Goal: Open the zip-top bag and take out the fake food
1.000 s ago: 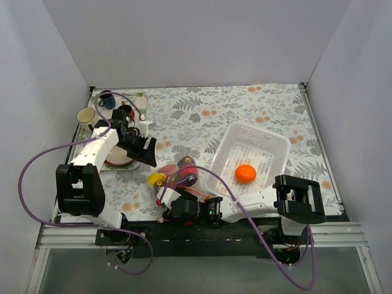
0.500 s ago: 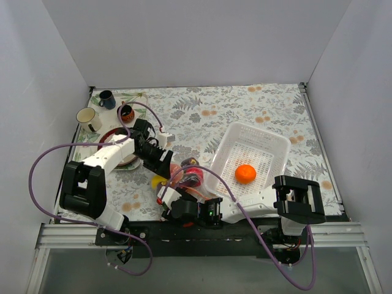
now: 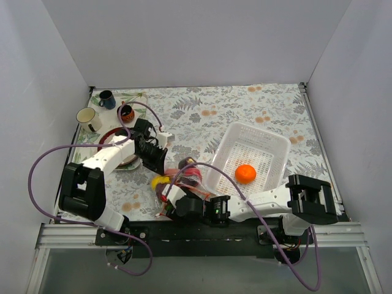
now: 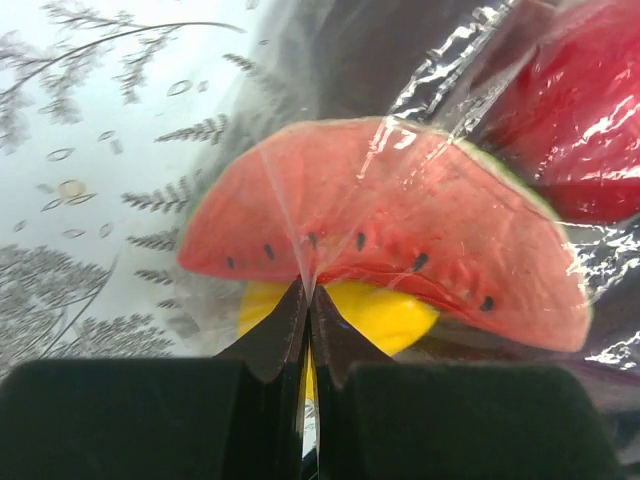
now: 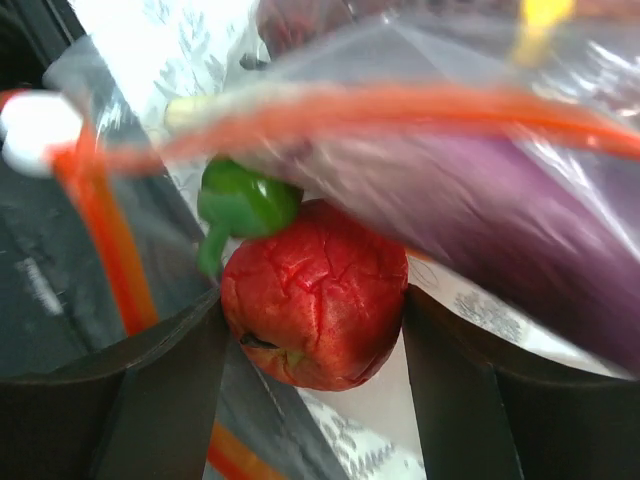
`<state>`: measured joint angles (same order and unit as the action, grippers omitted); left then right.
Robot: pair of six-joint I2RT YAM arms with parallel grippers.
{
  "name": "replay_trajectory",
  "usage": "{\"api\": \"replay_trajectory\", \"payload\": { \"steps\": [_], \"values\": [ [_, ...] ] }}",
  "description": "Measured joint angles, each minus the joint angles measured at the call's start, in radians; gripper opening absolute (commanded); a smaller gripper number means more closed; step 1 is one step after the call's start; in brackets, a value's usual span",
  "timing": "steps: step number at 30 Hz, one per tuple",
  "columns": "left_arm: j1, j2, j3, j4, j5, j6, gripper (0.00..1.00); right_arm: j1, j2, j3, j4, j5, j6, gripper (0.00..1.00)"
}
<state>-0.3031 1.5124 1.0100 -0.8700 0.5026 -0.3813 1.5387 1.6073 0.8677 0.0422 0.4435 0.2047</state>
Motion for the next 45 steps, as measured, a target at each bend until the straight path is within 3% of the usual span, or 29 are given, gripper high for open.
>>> {"api": "replay_trajectory", "payload": {
  "steps": [13,20,23,25,26,27,28,39,42,45],
  "values": [
    [0.126,0.0,0.046,0.038,-0.196,0.015,0.0,0.047,-0.328,-0.002,-0.111,0.058,0.036,0.01],
    [0.124,0.0,0.046,0.037,-0.207,0.015,0.0,0.034,-0.57,-0.055,-0.211,0.305,0.063,0.01],
    [0.124,0.0,0.046,0.037,-0.207,0.009,0.0,-0.045,-0.671,-0.091,-0.278,0.408,0.107,0.03],
    [0.124,0.0,0.046,0.037,-0.207,0.005,0.0,-0.138,-0.712,-0.106,-0.332,0.444,0.15,0.36],
    [0.124,0.0,0.046,0.037,-0.207,0.002,0.0,-0.192,-0.721,-0.114,-0.354,0.455,0.171,0.68],
    [0.124,0.0,0.046,0.037,-0.207,-0.001,0.0,-0.237,-0.723,-0.121,-0.379,0.459,0.186,0.87],
    [0.123,0.0,0.046,0.037,-0.207,-0.005,0.0,-0.277,-0.716,-0.129,-0.405,0.461,0.197,0.98],
    [0.114,0.0,0.046,0.036,-0.207,-0.019,0.0,-0.308,-0.487,-0.018,-0.559,0.49,0.217,0.98],
    [0.114,0.0,0.045,0.037,-0.207,-0.02,0.0,-0.309,-0.528,-0.007,-0.487,0.424,0.159,0.86],
    [0.114,0.0,0.045,0.038,-0.207,-0.022,0.0,-0.274,-0.584,-0.022,-0.381,0.342,0.063,0.48]
  ]
}}
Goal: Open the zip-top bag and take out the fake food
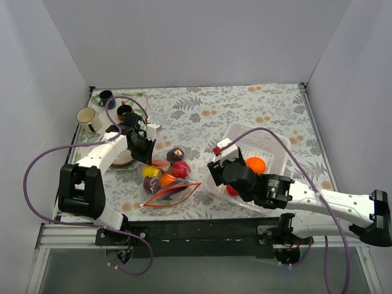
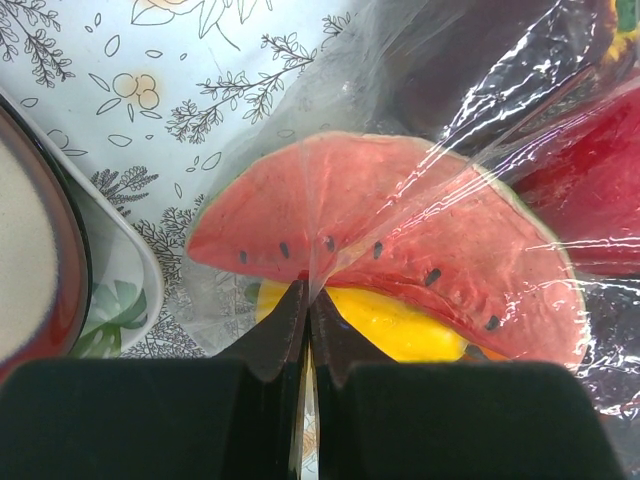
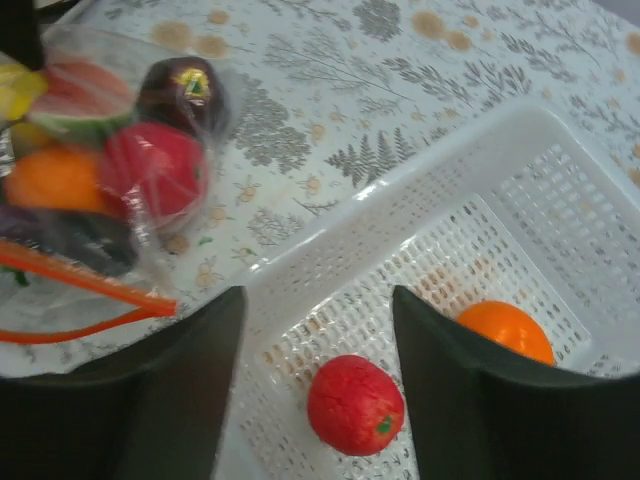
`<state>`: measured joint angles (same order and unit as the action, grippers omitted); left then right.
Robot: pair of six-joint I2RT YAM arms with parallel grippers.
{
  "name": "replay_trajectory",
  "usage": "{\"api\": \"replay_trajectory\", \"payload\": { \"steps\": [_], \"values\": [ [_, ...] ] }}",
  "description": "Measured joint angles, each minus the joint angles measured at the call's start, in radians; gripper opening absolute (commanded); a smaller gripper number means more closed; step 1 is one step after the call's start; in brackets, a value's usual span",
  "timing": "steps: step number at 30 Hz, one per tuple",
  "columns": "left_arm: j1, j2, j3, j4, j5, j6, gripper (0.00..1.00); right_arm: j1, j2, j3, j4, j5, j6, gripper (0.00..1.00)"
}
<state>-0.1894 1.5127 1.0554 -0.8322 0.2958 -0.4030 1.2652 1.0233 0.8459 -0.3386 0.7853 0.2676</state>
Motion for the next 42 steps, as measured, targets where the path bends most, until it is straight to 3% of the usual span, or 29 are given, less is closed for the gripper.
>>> {"api": "replay_trajectory", "payload": {
  "steps": [1,2,8,13,21,24,25,29,33,42],
  "values": [
    [0.0,0.0,0.0,0.001,0.0,-0.002,0.0,0.04,0.008,0.013,0.015,-0.001,-0.035,0.11],
    [0.0,0.0,0.0,0.002,0.0,-0.003,0.0,0.095,0.038,0.04,0.02,0.002,-0.065,0.02],
    [0.0,0.005,0.0,0.005,0.0,-0.015,0.0,0.359,0.426,0.2,0.076,-0.005,-0.195,0.01],
    [0.0,0.01,0.0,0.006,0.001,-0.021,0.0,0.404,0.511,0.149,0.141,-0.095,-0.291,0.01],
    [0.0,0.01,0.0,0.01,0.004,-0.021,0.0,0.37,0.546,0.132,0.369,-0.178,-0.44,0.17],
    [0.0,0.01,-0.002,0.018,0.007,-0.021,0.0,0.346,0.586,0.141,0.398,-0.221,-0.455,0.36],
    [0.0,0.01,-0.002,0.021,0.008,-0.021,0.0,0.339,0.597,0.141,0.403,-0.233,-0.455,0.52],
    [0.0,0.009,-0.013,0.034,0.011,-0.021,0.0,0.311,0.613,0.137,0.421,-0.264,-0.451,0.71],
    [0.0,0.008,-0.023,0.044,0.013,-0.021,0.0,0.291,0.613,0.137,0.447,-0.274,-0.454,0.79],
    [0.0,-0.003,-0.048,0.063,0.029,-0.02,0.0,0.238,0.626,0.14,0.454,-0.313,-0.482,0.79]
  ]
}}
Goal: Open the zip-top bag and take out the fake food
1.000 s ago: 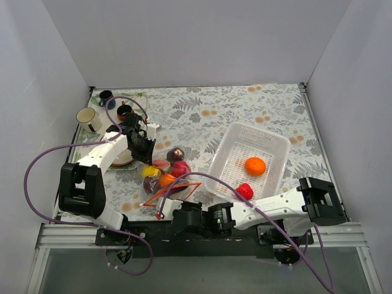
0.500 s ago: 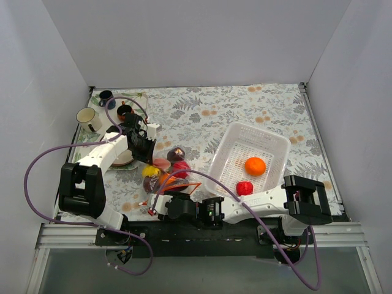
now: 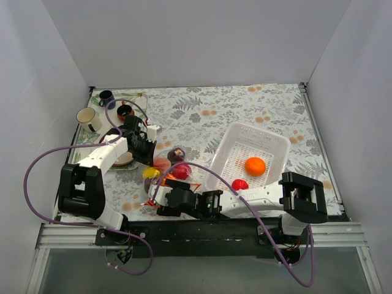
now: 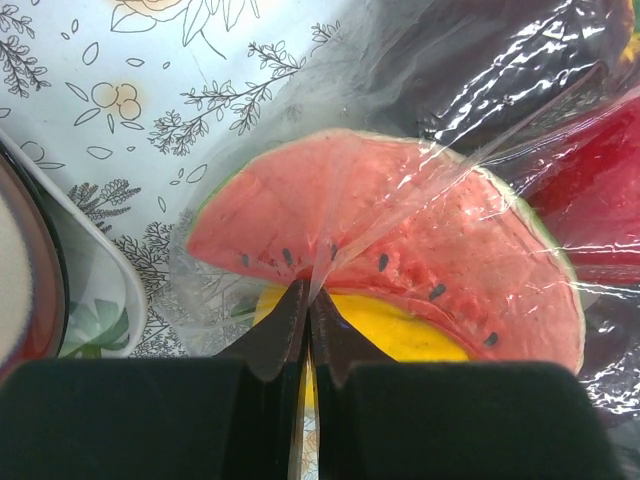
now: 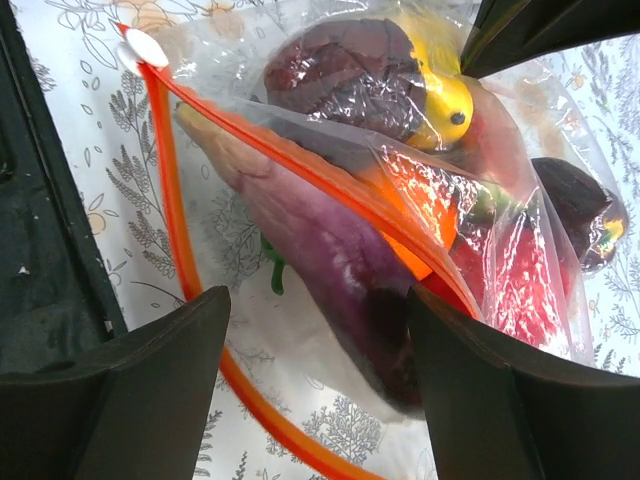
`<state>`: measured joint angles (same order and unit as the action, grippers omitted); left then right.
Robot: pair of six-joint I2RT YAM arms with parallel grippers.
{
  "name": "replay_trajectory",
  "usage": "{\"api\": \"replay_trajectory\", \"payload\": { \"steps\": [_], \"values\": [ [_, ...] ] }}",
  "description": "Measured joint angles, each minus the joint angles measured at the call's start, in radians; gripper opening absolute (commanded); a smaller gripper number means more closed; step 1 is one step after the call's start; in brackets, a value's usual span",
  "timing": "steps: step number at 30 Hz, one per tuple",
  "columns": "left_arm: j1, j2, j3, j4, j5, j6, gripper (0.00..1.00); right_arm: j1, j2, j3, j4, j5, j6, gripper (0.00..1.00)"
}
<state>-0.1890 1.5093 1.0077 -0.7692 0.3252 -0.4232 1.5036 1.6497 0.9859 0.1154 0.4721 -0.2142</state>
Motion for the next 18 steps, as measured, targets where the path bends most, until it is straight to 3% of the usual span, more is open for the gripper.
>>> {"api": "replay_trajectory", "payload": {
  "steps": [6,9,12,13,14,16,18],
  "values": [
    [0.0,-0.002,-0.003,0.001,0.005,0.004,0.0,-0.041,0.058,0.007,0.0,-0.035,-0.001,0.76],
    [0.0,-0.002,-0.003,-0.001,0.008,0.007,0.0,-0.05,0.095,0.007,0.0,-0.051,0.001,0.67],
    [0.0,-0.002,-0.003,-0.003,0.011,0.008,0.0,-0.05,0.125,0.007,-0.003,-0.068,0.01,0.38],
    [0.0,-0.002,-0.003,-0.004,0.011,0.009,0.0,-0.05,0.128,0.007,-0.008,-0.076,0.019,0.22],
    [0.0,-0.002,-0.003,-0.005,0.011,0.009,0.0,-0.049,0.128,0.007,-0.011,-0.082,0.024,0.15],
    [0.0,-0.002,-0.003,-0.004,0.011,0.011,0.0,-0.048,0.123,0.007,-0.014,-0.094,0.042,0.01],
    [0.0,-0.002,-0.004,-0.004,0.009,0.012,0.0,-0.045,0.105,0.007,-0.037,-0.106,0.055,0.01]
  ]
}}
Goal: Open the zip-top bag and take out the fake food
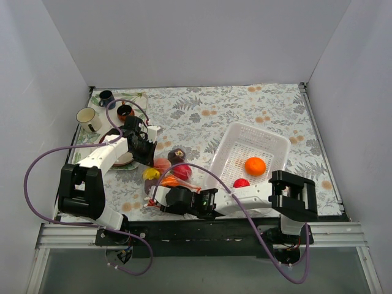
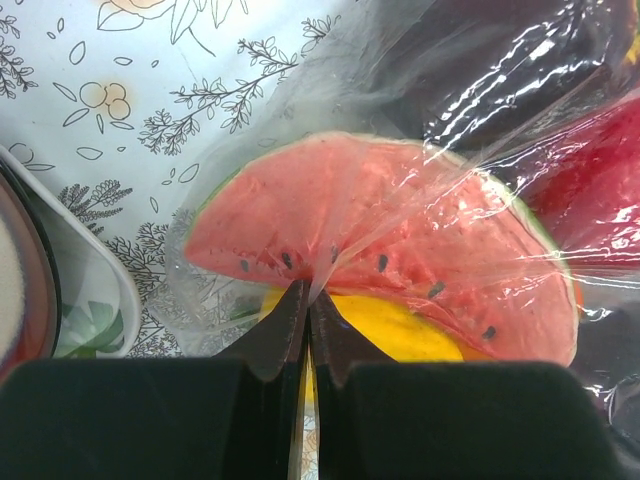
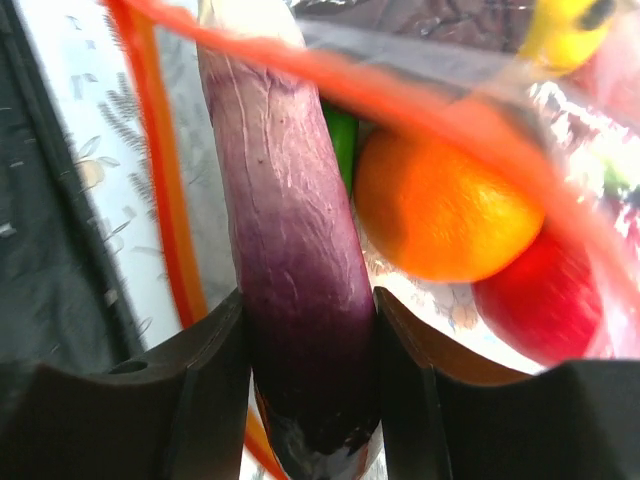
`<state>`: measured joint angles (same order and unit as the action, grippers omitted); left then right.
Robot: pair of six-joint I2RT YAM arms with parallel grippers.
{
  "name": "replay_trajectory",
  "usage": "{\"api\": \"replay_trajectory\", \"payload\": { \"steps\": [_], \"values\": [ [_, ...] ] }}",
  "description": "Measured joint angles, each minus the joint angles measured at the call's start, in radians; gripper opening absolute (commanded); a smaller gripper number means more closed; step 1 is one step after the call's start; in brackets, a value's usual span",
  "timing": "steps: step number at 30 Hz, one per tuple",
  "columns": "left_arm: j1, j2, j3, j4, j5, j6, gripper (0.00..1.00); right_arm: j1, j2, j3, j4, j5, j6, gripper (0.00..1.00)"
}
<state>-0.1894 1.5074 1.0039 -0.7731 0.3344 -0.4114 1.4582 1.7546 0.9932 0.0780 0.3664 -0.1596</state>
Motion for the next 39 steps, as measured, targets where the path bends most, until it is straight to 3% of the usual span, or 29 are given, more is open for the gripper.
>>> {"api": "replay_trajectory", "payload": {
  "steps": [7,17,23,28,32,33,35,36,37,39],
  "values": [
    [-0.001,0.0,-0.024,0.014,-0.021,0.003,0.0,0.04,-0.159,0.034,-0.154,-0.002,0.066,0.01],
    [-0.003,-0.012,-0.056,0.05,-0.075,0.011,0.0,0.057,-0.357,0.048,-0.477,0.034,0.369,0.01],
    [-0.003,-0.01,-0.054,0.058,-0.09,0.011,0.0,0.063,-0.478,0.042,-0.682,0.137,0.585,0.01],
    [-0.003,-0.005,-0.027,0.043,-0.108,0.011,0.0,0.054,-0.559,0.044,-0.831,0.33,0.737,0.04],
    [-0.003,-0.005,0.012,0.012,-0.11,0.011,0.0,-0.077,-0.619,0.038,-0.934,0.456,0.855,0.29],
    [-0.003,-0.005,0.022,0.004,-0.109,0.01,0.0,-0.131,-0.624,0.025,-0.946,0.48,0.872,0.45],
    [-0.003,-0.005,0.04,-0.013,-0.106,0.009,0.0,-0.22,-0.62,-0.01,-0.955,0.505,0.885,0.63],
    [-0.003,-0.005,0.047,-0.018,-0.103,0.007,0.0,-0.267,-0.609,-0.037,-0.958,0.514,0.885,0.89],
    [-0.003,-0.005,0.051,-0.021,-0.101,0.006,0.0,-0.291,-0.594,-0.052,-0.962,0.519,0.884,0.98],
    [-0.003,-0.005,0.051,-0.029,-0.098,0.005,0.0,-0.329,-0.538,-0.064,-0.972,0.523,0.883,0.98]
  ]
}}
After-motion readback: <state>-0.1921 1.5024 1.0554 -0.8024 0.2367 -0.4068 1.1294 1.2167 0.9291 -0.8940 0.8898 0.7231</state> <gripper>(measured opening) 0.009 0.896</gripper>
